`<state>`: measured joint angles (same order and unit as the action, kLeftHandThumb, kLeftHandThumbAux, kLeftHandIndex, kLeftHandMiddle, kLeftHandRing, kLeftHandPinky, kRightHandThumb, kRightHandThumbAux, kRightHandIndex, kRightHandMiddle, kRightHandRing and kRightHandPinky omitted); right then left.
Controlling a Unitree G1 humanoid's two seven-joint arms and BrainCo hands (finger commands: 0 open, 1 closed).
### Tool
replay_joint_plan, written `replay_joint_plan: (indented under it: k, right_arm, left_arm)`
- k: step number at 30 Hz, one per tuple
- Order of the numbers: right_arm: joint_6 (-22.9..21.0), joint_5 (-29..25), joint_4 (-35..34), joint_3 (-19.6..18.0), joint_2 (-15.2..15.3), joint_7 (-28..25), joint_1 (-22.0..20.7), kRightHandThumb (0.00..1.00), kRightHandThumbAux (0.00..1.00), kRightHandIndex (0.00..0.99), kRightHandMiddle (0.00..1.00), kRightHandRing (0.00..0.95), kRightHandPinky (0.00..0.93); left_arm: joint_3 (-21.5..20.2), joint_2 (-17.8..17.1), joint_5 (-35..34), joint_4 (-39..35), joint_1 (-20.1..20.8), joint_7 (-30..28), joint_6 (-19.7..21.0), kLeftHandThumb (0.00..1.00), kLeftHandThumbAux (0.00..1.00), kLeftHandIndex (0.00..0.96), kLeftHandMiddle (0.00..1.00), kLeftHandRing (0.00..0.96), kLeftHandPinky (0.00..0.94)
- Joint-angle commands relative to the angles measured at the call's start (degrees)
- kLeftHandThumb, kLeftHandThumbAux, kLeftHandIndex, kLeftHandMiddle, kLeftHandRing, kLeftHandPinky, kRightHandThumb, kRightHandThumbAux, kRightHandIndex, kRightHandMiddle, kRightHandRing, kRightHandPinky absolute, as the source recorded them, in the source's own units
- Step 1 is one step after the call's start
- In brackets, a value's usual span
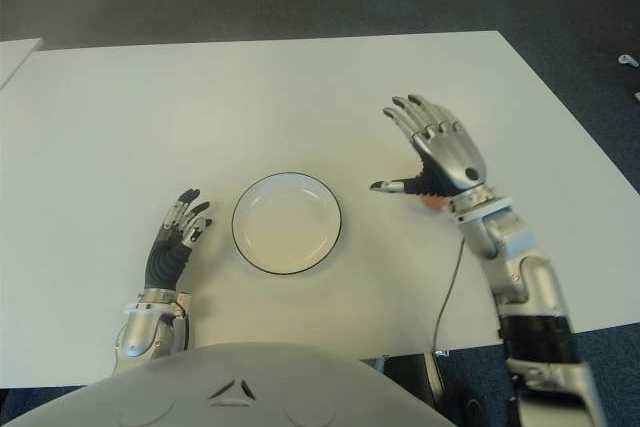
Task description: Put the apples into the plate.
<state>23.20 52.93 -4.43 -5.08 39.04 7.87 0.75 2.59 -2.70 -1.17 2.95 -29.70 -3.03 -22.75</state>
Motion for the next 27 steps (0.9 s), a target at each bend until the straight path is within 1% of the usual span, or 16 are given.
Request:
replay_joint_plan:
  k: [1,5,9,11,15,18,27]
  right_arm:
    - [-1.3,1.7,3.4,1.1,3.6,-0.4,-1.1,0.362,0.344,0.051,0.038,0.002,0.0]
    - [-1.6,1.4,6.8,1.6,6.3,-0.3,-2.6,0.338,0.295,0.036,0.026,0.0,0.0]
    - [-2.4,1.0,9.1,2.5,7.4,-0.6,-4.1,0.317,0.26,0.025,0.017,0.0,0.0]
    - [-2.6,0.3,12.6,3.2,8.0,-0.7,-5.7,0.308,0.246,0.02,0.013,0.0,0.0]
    - [-2.2,-0.6,18.0,4.4,8.8,0.6,-7.7,0.291,0.212,0.013,0.006,0.0,0.0]
    - [-1.2,-1.3,23.5,5.4,9.5,2.3,-9.1,0.285,0.193,0.006,0.005,0.0,0.0]
    - [-1.2,-2.8,29.7,8.0,10.3,3.9,-10.5,0.281,0.165,0.0,0.002,0.0,0.0]
  left_arm:
    - [0.0,0.1,0.2,3.9,-1.4,-0.4,3.0,0.144,0.554,0.031,0.085,0.162,0.239]
    - [-0.3,0.1,0.1,4.3,-1.4,-0.3,2.4,0.135,0.558,0.035,0.093,0.166,0.24]
    - [-0.5,0.0,-0.2,4.5,-1.3,-0.6,2.0,0.131,0.559,0.037,0.097,0.169,0.24]
    - [-0.6,-0.1,-0.3,4.5,-1.3,-0.7,1.9,0.131,0.559,0.037,0.096,0.168,0.236]
    - [-0.8,-0.2,-0.5,4.7,-1.2,-0.8,1.6,0.136,0.559,0.035,0.092,0.164,0.234]
    - [-1.0,0.0,-0.4,5.2,-0.6,-0.6,1.6,0.137,0.558,0.036,0.094,0.166,0.24]
    - [-1.7,-0.3,-1.1,5.6,-0.2,-1.3,2.1,0.134,0.553,0.045,0.097,0.169,0.241]
